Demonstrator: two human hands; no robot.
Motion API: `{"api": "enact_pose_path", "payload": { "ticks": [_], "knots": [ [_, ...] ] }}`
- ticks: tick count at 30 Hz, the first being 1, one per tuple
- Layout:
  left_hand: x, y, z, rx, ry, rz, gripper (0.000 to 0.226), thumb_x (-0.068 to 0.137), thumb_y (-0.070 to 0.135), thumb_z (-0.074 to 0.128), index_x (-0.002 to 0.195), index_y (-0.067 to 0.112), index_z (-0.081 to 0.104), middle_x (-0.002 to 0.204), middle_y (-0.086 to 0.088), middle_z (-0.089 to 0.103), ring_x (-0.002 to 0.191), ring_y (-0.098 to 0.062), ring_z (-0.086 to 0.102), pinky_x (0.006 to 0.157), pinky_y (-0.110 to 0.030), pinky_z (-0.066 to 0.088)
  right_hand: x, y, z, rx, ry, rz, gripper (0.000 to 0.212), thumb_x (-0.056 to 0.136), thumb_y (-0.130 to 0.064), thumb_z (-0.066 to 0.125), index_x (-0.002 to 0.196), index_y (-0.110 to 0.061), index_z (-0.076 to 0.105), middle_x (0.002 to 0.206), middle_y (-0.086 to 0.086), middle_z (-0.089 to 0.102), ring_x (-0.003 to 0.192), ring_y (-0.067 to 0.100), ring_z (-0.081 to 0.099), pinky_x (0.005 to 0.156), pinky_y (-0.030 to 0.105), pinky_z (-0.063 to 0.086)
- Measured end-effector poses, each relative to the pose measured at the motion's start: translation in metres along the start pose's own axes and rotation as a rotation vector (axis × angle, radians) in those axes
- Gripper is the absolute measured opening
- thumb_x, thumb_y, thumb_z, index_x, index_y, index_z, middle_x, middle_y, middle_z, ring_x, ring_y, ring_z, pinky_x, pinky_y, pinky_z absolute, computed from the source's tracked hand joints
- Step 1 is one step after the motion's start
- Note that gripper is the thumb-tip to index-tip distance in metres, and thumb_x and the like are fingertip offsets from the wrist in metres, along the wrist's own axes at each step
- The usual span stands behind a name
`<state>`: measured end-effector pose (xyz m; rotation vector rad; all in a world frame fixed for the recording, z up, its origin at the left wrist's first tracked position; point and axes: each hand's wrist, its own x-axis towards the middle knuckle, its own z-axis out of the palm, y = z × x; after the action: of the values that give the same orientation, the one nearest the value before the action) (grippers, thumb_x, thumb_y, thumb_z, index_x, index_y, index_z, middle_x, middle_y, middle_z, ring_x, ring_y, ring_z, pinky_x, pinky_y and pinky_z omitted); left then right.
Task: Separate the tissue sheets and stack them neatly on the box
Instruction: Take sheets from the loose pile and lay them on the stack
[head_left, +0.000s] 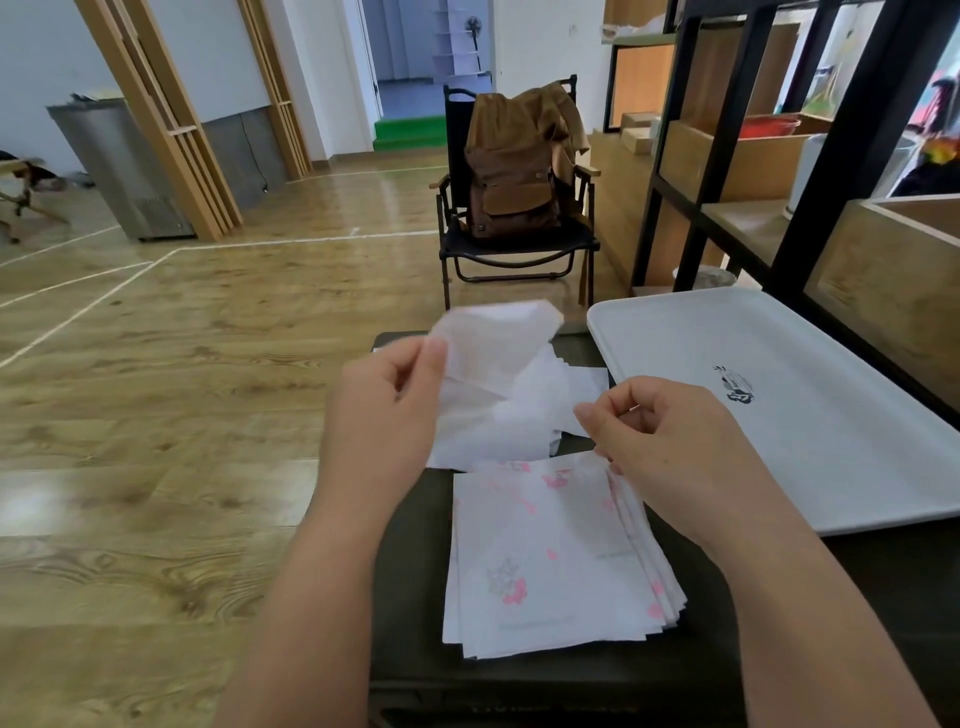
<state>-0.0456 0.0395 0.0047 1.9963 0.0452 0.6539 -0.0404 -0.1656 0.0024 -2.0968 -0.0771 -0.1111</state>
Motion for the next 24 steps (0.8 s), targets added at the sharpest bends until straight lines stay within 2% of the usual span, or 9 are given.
{"api": "enact_pose_path", "payload": {
  "ticks": [2,4,8,11,13,16,18,21,24],
  "knots": [
    [-0.002,0.02,-0.008,-0.288,0.014,-0.083,0.029,0.097,0.041,0.056,0.08,0.029,0.076,0.072,0.004,0.07,0.067,-0.014,0.061,0.066,-0.035,0.051,-0.001,-0.003,0.0,0.026,-0.002,-0.037,0.021,0.085,-0.045,0.066,0.072,-0.028,0.065,0.065,-0.013,0.067,0.064,0.006,0.064,0.059,0.023,0.047],
    [-0.006,0.034,-0.013,-0.477,-0.033,-0.156,0.026,0.09,0.046,0.059,0.08,0.031,0.077,0.083,0.0,0.074,0.077,-0.019,0.066,0.079,-0.046,0.056,-0.002,-0.007,-0.001,0.12,-0.022,-0.073,0.013,0.082,-0.045,0.068,0.081,-0.032,0.065,0.072,-0.017,0.068,0.067,0.003,0.065,0.052,0.013,0.046],
    [-0.011,0.049,-0.013,-0.583,-0.081,-0.196,0.028,0.097,0.04,0.056,0.084,0.029,0.079,0.087,0.001,0.078,0.075,-0.012,0.072,0.068,-0.032,0.059,-0.008,-0.02,0.0,0.369,-0.065,-0.15,0.032,0.073,-0.045,0.071,0.103,-0.042,0.059,0.092,-0.022,0.07,0.082,-0.002,0.067,0.06,0.013,0.051],
    [-0.013,0.049,-0.01,-0.485,-0.078,-0.196,0.028,0.1,0.035,0.053,0.087,0.03,0.077,0.081,0.003,0.077,0.069,-0.009,0.071,0.056,-0.022,0.055,-0.01,-0.024,0.001,0.511,-0.029,-0.194,0.047,0.078,-0.029,0.073,0.119,-0.04,0.052,0.094,-0.017,0.074,0.086,0.004,0.071,0.064,0.019,0.058],
    [-0.013,0.047,-0.009,-0.424,-0.064,-0.179,0.015,0.098,0.032,0.058,0.102,0.034,0.071,0.077,0.007,0.076,0.067,-0.005,0.07,0.052,-0.017,0.051,-0.009,-0.024,0.003,0.547,0.006,-0.201,0.054,0.081,-0.021,0.073,0.123,-0.042,0.045,0.091,-0.014,0.075,0.085,0.007,0.072,0.066,0.025,0.06],
    [-0.011,0.04,-0.014,-0.299,-0.06,-0.115,0.041,0.091,0.027,0.068,0.127,0.042,0.053,0.074,0.011,0.074,0.069,0.001,0.068,0.057,-0.007,0.046,-0.008,-0.02,0.003,0.528,0.043,-0.241,0.06,0.083,-0.014,0.073,0.12,-0.049,0.041,0.084,-0.016,0.075,0.081,0.004,0.072,0.061,0.017,0.057],
    [-0.01,0.039,-0.019,-0.223,-0.104,-0.037,0.043,0.087,0.022,0.072,0.12,0.046,0.06,0.077,0.014,0.073,0.072,0.001,0.067,0.061,-0.007,0.046,-0.007,-0.017,0.004,0.447,0.065,-0.275,0.061,0.083,-0.013,0.074,0.122,-0.048,0.042,0.079,-0.02,0.073,0.078,-0.001,0.07,0.057,0.009,0.051],
    [-0.01,0.036,-0.024,0.016,-0.115,0.054,0.028,0.081,0.023,0.077,0.097,0.046,0.073,0.082,0.022,0.07,0.079,0.002,0.063,0.07,-0.006,0.045,-0.005,-0.016,0.004,0.329,0.107,-0.31,0.057,0.083,-0.015,0.075,0.12,-0.047,0.046,0.077,-0.027,0.07,0.079,-0.007,0.067,0.056,0.005,0.048],
    [-0.012,0.035,-0.024,0.126,-0.104,0.081,0.023,0.079,0.025,0.077,0.09,0.045,0.073,0.085,0.03,0.068,0.085,0.006,0.06,0.072,-0.006,0.043,-0.005,-0.016,0.003,0.192,0.148,-0.332,0.043,0.083,-0.02,0.074,0.106,-0.05,0.055,0.075,-0.035,0.066,0.083,-0.01,0.064,0.061,0.01,0.051]
  ]
}}
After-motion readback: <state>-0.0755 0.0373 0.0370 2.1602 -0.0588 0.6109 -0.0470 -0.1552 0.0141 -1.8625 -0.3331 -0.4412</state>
